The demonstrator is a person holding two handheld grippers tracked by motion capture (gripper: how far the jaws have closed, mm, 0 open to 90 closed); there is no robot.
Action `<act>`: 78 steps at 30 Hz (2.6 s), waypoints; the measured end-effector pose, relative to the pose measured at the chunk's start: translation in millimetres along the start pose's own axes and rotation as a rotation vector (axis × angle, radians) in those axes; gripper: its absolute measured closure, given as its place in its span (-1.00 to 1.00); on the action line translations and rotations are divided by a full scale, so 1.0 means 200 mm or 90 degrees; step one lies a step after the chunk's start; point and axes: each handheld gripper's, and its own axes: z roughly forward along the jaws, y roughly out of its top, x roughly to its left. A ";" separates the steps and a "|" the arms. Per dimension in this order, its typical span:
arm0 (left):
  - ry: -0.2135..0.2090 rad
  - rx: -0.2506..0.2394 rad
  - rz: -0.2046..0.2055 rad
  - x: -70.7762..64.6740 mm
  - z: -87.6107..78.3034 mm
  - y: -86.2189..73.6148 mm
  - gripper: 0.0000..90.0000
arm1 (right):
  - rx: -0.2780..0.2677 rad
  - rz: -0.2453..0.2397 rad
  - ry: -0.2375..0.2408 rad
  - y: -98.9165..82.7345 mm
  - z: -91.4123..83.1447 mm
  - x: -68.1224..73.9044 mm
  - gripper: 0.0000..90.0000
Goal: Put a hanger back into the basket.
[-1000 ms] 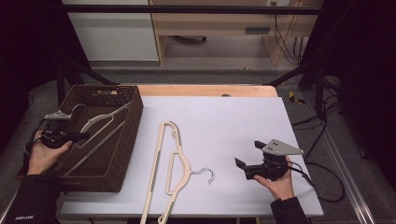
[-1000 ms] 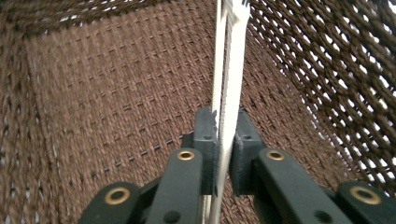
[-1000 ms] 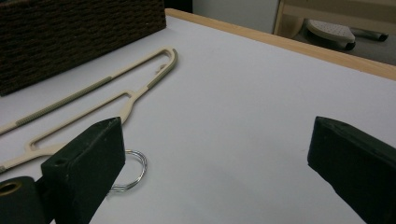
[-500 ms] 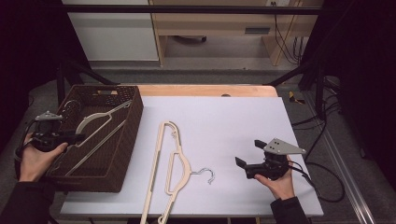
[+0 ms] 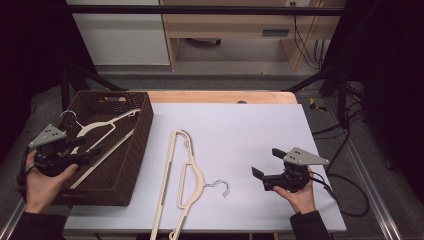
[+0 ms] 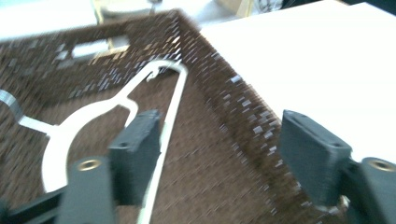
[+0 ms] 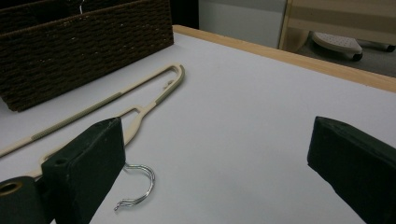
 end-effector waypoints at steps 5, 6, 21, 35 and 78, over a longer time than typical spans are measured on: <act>-0.058 -0.037 -0.001 -0.14 0.03 0.00 -0.62 | -0.006 -0.003 0.005 0.01 0.00 0.00 -0.91; -0.067 -0.043 -0.002 -0.16 0.03 -0.01 -0.64 | -0.007 -0.003 0.005 0.01 0.00 0.00 -0.91; -0.123 -0.044 0.056 -0.50 0.10 -0.05 -0.88 | -0.005 -0.007 0.014 0.00 0.01 0.02 -0.91; -0.171 -0.007 0.071 -0.68 0.22 -0.13 -0.84 | 0.011 -0.048 0.078 0.04 0.14 0.10 -0.81; -0.229 0.054 0.086 -0.81 0.42 -0.30 -0.82 | 0.240 -0.187 0.241 -0.19 0.74 0.30 0.48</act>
